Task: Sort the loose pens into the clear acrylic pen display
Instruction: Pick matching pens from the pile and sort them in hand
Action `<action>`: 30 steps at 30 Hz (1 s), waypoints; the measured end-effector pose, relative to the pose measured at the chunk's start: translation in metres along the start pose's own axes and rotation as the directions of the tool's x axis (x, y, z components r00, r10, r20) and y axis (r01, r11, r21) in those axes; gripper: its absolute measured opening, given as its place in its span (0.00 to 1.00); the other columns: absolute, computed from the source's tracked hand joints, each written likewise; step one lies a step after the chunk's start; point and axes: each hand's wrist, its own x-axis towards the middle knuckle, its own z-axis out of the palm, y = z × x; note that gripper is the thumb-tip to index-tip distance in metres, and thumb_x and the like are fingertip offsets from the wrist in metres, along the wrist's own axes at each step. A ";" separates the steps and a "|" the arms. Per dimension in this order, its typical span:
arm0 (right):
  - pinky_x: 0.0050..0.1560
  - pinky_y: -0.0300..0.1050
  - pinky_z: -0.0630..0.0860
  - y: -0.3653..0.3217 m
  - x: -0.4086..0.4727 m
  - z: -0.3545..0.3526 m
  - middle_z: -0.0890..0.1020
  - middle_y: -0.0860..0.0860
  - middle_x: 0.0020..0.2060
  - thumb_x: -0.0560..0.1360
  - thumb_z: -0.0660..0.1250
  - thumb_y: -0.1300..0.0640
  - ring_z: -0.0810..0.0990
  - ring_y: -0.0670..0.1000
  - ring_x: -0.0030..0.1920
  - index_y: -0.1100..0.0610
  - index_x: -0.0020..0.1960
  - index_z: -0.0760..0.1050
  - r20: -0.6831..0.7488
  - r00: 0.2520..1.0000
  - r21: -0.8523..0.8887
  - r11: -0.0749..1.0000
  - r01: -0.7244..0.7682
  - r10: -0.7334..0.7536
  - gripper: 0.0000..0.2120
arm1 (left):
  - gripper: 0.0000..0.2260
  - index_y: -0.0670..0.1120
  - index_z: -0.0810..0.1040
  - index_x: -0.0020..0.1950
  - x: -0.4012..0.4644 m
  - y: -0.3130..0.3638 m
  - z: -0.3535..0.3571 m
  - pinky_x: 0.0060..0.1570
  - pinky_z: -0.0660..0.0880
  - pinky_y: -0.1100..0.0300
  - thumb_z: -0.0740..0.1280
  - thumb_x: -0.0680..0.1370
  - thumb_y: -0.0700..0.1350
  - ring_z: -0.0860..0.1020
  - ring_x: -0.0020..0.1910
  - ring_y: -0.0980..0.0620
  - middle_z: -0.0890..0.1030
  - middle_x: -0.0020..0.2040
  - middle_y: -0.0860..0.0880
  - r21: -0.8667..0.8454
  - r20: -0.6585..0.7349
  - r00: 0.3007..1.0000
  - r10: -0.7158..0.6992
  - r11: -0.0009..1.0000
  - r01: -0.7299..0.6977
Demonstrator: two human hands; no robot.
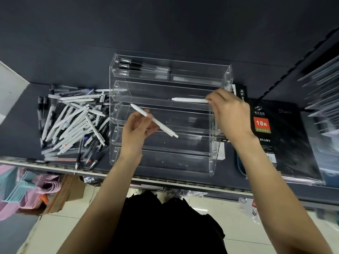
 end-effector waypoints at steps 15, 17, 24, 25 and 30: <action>0.53 0.48 0.73 0.000 0.018 -0.010 0.79 0.50 0.57 0.77 0.58 0.67 0.75 0.52 0.58 0.55 0.59 0.77 0.372 0.928 0.098 0.994 -0.045 0.005 0.16 | 0.10 0.40 0.73 0.59 0.005 0.010 0.020 0.49 0.78 0.61 0.65 0.78 0.38 0.82 0.44 0.53 0.82 0.43 0.49 -0.057 0.018 0.999 0.049 0.997 -0.048; 0.57 0.41 0.72 -0.009 0.015 -0.023 0.80 0.47 0.57 0.76 0.60 0.65 0.76 0.47 0.57 0.54 0.60 0.77 0.314 0.949 0.405 0.902 -0.147 0.014 0.16 | 0.13 0.42 0.70 0.59 0.011 0.016 0.032 0.48 0.78 0.61 0.67 0.77 0.37 0.82 0.43 0.53 0.82 0.41 0.48 -0.096 0.025 0.997 0.073 0.993 -0.071; 0.46 0.42 0.77 -0.021 0.023 -0.035 0.84 0.46 0.42 0.74 0.70 0.58 0.82 0.46 0.41 0.52 0.53 0.79 0.211 0.974 0.443 0.881 -0.165 0.077 0.09 | 0.17 0.47 0.64 0.61 0.026 0.021 0.067 0.47 0.78 0.61 0.68 0.77 0.38 0.82 0.45 0.53 0.80 0.44 0.47 0.045 0.119 0.950 0.288 0.954 -0.295; 0.43 0.42 0.75 -0.017 0.026 -0.034 0.83 0.48 0.41 0.74 0.70 0.58 0.81 0.49 0.40 0.52 0.53 0.79 0.177 0.979 0.341 0.927 -0.154 0.098 0.08 | 0.17 0.46 0.65 0.62 0.033 0.019 0.064 0.47 0.77 0.61 0.68 0.77 0.42 0.81 0.47 0.54 0.80 0.48 0.48 0.267 0.131 0.917 0.377 0.877 -0.399; 0.39 0.45 0.71 -0.003 0.034 -0.019 0.83 0.52 0.46 0.77 0.64 0.57 0.82 0.58 0.45 0.54 0.55 0.77 0.247 0.968 -0.006 0.999 -0.047 0.047 0.08 | 0.12 0.43 0.76 0.60 0.066 0.020 0.032 0.47 0.75 0.56 0.65 0.79 0.47 0.78 0.51 0.45 0.78 0.57 0.45 0.778 0.375 0.742 0.555 0.246 -0.577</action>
